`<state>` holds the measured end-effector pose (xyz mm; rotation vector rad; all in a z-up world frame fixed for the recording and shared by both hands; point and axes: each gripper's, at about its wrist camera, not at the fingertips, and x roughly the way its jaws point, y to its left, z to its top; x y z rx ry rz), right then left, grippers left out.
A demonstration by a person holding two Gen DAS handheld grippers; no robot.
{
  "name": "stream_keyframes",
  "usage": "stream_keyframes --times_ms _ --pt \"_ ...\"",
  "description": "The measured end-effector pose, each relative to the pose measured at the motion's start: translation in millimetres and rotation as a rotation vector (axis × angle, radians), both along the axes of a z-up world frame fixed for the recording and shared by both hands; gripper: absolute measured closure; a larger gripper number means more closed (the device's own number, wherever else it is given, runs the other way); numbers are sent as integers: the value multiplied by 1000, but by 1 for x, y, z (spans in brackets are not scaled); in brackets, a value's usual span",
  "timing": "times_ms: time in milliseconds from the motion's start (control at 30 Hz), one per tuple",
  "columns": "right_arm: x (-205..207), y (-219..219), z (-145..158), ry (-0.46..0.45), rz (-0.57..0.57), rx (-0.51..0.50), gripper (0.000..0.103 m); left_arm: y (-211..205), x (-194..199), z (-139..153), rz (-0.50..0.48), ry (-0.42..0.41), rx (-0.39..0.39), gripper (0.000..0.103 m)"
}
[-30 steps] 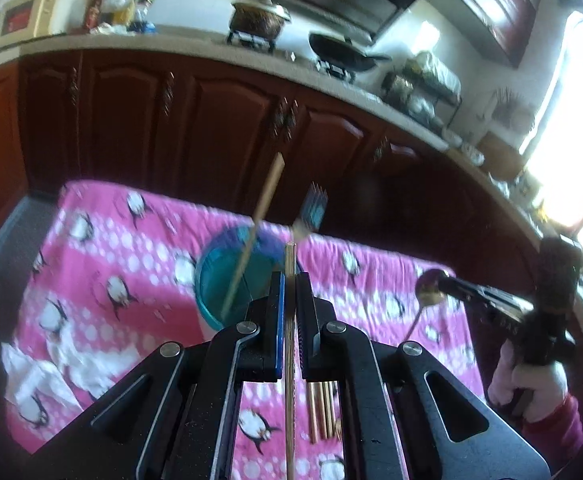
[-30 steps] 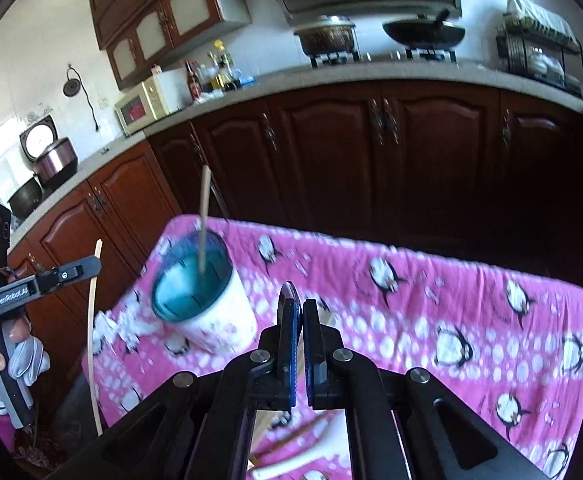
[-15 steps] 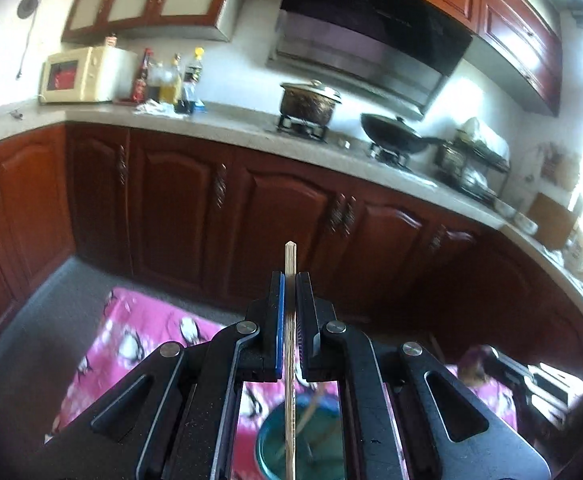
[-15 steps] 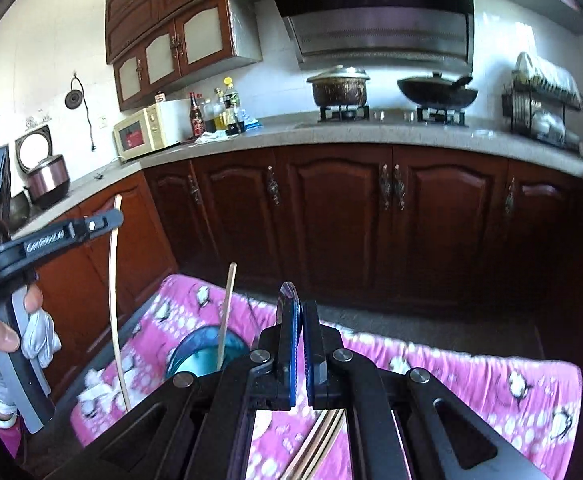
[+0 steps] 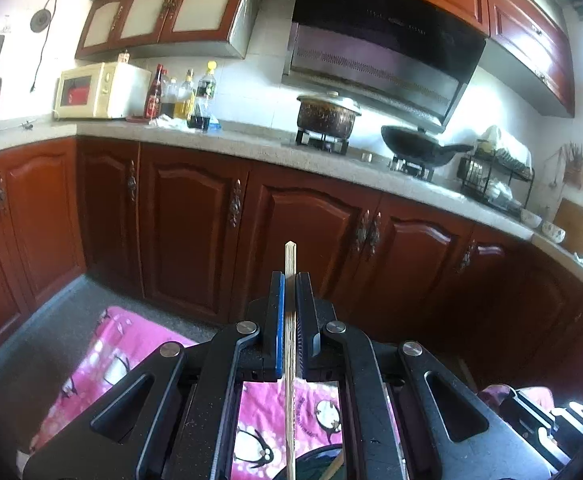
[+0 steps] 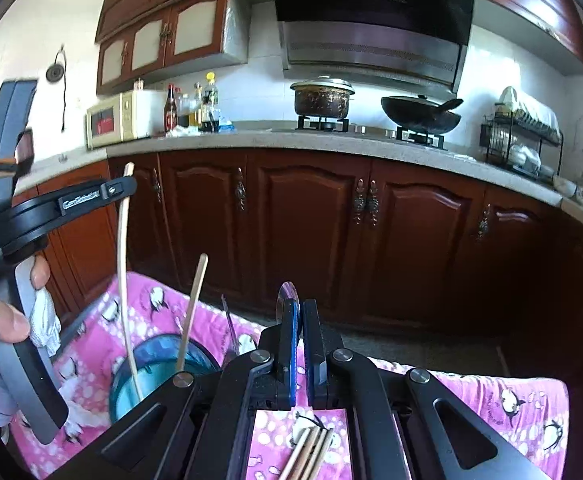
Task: Organize utensils
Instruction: 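Carry the chopstick with the left tool while the right tool carries the spoon to the cup, then lower the held items into the floral cup and open both tools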
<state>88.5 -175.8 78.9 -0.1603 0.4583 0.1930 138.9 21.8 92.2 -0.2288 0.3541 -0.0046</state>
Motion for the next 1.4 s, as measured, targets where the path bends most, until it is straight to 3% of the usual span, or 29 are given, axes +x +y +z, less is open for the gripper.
stream_keyframes --times_ms 333,600,933,1033,1100,1400 --pt "-2 9 -24 85 62 -8 101 -2 -14 -18 -25 29 22 99" --pt "4 16 -36 164 95 23 100 -15 -35 -29 -98 104 60 99" --pt "9 5 -38 224 128 134 96 -17 -45 -33 -130 149 61 98" --pt "5 2 -37 223 126 137 82 -18 -48 -33 -136 155 57 88" --pt "3 1 -37 226 126 137 80 -16 -51 -32 -143 163 37 74" --pt "-12 -9 -29 223 122 149 78 -12 -70 -24 -144 168 19 66"
